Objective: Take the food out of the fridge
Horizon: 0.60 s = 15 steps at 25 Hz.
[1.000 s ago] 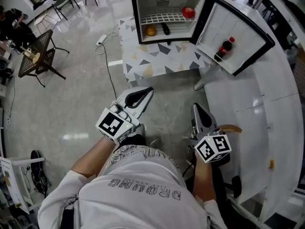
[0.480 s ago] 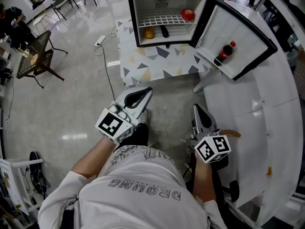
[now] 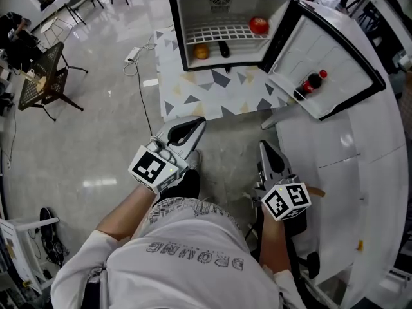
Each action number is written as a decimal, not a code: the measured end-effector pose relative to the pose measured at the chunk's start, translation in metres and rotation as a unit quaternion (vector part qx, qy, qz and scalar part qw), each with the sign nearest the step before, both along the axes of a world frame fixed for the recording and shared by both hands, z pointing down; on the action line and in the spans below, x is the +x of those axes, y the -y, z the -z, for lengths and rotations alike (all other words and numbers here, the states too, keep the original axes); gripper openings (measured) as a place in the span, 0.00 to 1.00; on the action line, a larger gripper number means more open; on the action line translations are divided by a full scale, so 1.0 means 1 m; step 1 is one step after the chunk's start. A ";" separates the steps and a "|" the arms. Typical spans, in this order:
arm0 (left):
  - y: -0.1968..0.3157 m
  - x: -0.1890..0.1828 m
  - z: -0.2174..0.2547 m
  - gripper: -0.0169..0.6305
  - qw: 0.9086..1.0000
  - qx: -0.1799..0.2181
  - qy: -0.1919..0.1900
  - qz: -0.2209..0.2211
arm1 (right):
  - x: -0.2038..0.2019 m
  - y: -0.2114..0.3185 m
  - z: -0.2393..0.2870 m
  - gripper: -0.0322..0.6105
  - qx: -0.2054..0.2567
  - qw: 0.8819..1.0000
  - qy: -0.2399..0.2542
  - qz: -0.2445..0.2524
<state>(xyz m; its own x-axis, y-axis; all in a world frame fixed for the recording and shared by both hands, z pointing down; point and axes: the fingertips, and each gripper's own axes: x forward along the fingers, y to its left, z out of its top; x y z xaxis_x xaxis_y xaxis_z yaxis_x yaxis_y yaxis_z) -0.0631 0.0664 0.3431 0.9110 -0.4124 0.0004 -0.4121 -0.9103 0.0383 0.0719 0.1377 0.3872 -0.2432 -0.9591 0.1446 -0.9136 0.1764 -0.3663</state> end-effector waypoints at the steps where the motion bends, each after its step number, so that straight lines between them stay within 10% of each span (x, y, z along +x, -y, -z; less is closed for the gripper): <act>1: 0.008 0.001 -0.002 0.04 1.000 -0.001 0.002 -0.001 | 0.001 0.007 -0.001 0.05 -0.002 1.000 0.000 0.000; 15: 0.129 0.025 -0.019 0.04 0.999 -0.024 0.010 -0.028 | 0.019 0.118 -0.007 0.05 -0.024 0.999 -0.005 -0.027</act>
